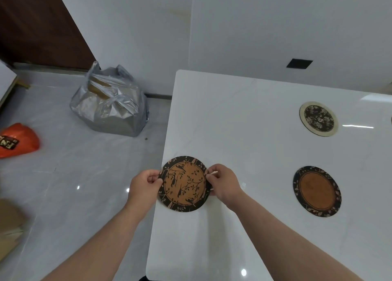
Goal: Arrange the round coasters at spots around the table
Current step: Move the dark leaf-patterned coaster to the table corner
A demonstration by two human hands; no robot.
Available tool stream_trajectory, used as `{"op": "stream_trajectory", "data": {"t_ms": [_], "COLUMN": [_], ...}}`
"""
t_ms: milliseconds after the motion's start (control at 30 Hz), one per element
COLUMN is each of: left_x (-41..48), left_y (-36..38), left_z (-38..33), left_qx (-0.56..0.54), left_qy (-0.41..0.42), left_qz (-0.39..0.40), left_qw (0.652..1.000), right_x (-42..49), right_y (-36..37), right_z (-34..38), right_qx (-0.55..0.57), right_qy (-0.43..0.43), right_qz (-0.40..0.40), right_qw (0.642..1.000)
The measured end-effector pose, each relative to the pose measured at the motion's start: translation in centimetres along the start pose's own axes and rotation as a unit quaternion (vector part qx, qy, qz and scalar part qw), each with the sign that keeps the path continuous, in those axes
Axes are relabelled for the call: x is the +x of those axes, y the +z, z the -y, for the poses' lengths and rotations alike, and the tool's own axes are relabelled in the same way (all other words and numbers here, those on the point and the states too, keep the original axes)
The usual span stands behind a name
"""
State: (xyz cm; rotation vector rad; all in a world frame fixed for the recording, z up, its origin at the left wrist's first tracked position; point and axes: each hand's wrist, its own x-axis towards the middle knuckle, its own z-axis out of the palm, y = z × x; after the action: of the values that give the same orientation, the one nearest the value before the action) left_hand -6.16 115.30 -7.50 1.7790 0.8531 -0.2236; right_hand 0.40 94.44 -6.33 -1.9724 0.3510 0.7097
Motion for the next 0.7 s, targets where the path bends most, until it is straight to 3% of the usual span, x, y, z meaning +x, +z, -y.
{"op": "stream_trajectory", "data": {"t_ms": [167, 300, 500, 700], "left_x": [1.0, 2.1, 4.5, 7.5], "left_y": [0.3, 1.2, 2.9, 5.2], "left_z": [-2.3, -4.2, -7.4, -9.4], "left_qx": [-0.042, -0.048, -0.164, -0.149], "left_qy": [0.029, 0.038, -0.011, -0.013], "left_qz": [0.107, 0.111, 0.101, 0.102], "left_qw": [0.993, 0.992, 0.981, 0.983], "right_x": [0.2, 1.0, 3.4, 6.4], "right_y": [-1.6, -2.9, -5.7, -7.9], "right_z": [1.1, 1.9, 3.7, 5.4], "right_qx": [0.094, 0.123, 0.129, 0.145], "right_qy": [0.006, 0.002, -0.022, -0.014], "right_qz": [-0.049, -0.063, -0.058, -0.065], "right_qw": [0.994, 0.99, 0.99, 0.987]}}
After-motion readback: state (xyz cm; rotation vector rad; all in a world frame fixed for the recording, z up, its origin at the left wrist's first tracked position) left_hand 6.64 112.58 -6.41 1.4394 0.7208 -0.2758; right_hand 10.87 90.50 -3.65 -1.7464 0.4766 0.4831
